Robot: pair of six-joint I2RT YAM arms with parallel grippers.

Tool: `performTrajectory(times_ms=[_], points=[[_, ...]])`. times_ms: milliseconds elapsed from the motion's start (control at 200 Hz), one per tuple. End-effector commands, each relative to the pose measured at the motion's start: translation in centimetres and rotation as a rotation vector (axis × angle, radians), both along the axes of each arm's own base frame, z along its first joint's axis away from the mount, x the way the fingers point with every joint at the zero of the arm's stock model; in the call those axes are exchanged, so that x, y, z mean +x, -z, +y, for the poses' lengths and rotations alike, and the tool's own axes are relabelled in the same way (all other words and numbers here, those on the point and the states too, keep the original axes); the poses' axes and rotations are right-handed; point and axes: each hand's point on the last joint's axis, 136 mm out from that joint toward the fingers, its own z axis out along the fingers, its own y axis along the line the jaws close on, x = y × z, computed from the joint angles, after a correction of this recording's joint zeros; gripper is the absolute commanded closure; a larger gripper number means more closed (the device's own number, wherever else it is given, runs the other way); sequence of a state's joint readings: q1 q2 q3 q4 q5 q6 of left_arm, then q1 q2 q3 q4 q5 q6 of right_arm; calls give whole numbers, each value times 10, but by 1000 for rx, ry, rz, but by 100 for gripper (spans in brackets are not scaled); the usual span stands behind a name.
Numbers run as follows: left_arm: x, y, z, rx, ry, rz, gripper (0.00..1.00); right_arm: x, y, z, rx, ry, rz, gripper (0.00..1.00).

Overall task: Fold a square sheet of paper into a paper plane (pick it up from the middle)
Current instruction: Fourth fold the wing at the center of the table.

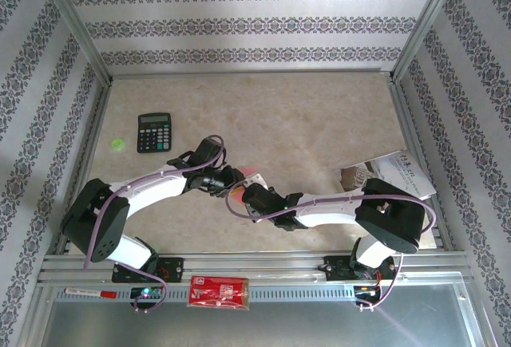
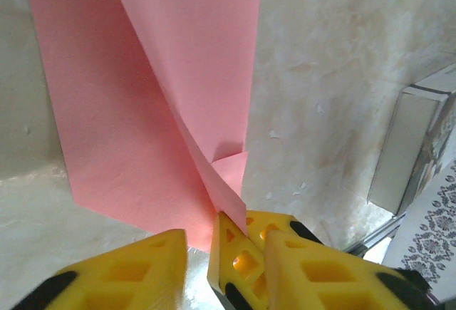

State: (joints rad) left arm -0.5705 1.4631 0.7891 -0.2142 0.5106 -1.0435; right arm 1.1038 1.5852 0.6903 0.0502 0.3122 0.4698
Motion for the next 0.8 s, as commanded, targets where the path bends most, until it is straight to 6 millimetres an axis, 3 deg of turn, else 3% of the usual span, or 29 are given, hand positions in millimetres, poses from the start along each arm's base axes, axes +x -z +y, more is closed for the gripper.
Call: performTrajectory(times_ms=[0, 175, 415, 794], points=[[2, -16, 10, 1, 6, -47, 62, -3, -4, 3, 97, 9, 52, 100], [1, -21, 16, -13, -10, -69, 62, -5, -2, 4, 208, 25, 131, 100], [-8, -5, 18, -36, -27, -41, 69, -5, 3, 2, 320, 54, 218, 100], [-14, 20, 9, -39, 8, 3, 77, -2, -7, -1, 462, 85, 286, 100]])
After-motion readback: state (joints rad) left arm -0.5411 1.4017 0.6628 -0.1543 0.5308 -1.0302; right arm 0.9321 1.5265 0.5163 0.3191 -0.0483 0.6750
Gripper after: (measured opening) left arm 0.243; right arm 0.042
